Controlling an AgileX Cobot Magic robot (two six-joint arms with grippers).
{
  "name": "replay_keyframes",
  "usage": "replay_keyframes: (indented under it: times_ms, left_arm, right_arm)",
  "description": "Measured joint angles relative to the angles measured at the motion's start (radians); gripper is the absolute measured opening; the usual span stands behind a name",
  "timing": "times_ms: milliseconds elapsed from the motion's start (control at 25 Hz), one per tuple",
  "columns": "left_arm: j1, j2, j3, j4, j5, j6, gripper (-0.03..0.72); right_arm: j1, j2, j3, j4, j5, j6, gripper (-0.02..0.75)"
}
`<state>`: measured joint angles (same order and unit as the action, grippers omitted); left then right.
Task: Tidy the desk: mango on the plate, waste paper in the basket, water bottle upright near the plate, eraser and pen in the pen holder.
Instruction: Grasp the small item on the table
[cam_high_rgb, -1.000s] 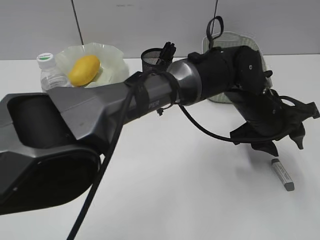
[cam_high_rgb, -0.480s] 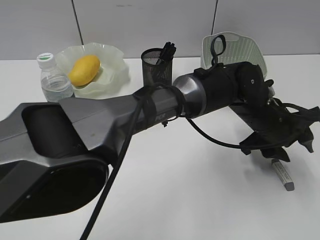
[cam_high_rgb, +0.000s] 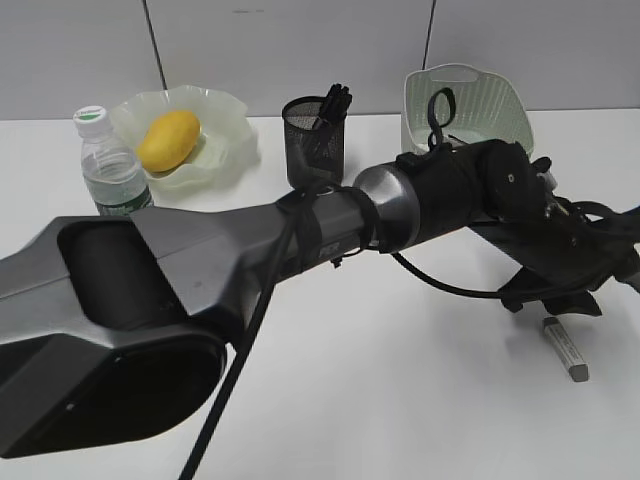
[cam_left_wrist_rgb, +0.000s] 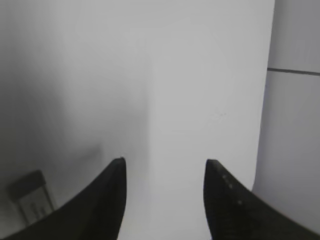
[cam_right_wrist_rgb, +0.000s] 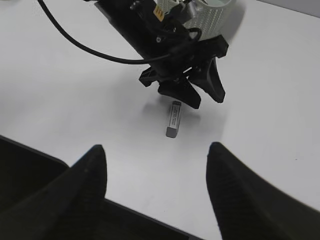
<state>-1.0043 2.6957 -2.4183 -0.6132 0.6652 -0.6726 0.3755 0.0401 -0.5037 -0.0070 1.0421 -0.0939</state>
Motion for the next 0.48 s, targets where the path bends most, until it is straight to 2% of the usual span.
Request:
replay_keyframes:
  times_ms: [200, 480]
  left_arm:
    - [-0.015, 0.002, 0.000, 0.115, 0.002, 0.000, 0.383]
    - [-0.015, 0.003, 0.000, 0.188, 0.036, 0.000, 0.383]
  right_arm:
    - [0.000, 0.000, 0.000, 0.000, 0.000, 0.000, 0.498]
    - [0.000, 0.000, 0.000, 0.000, 0.000, 0.000, 0.498]
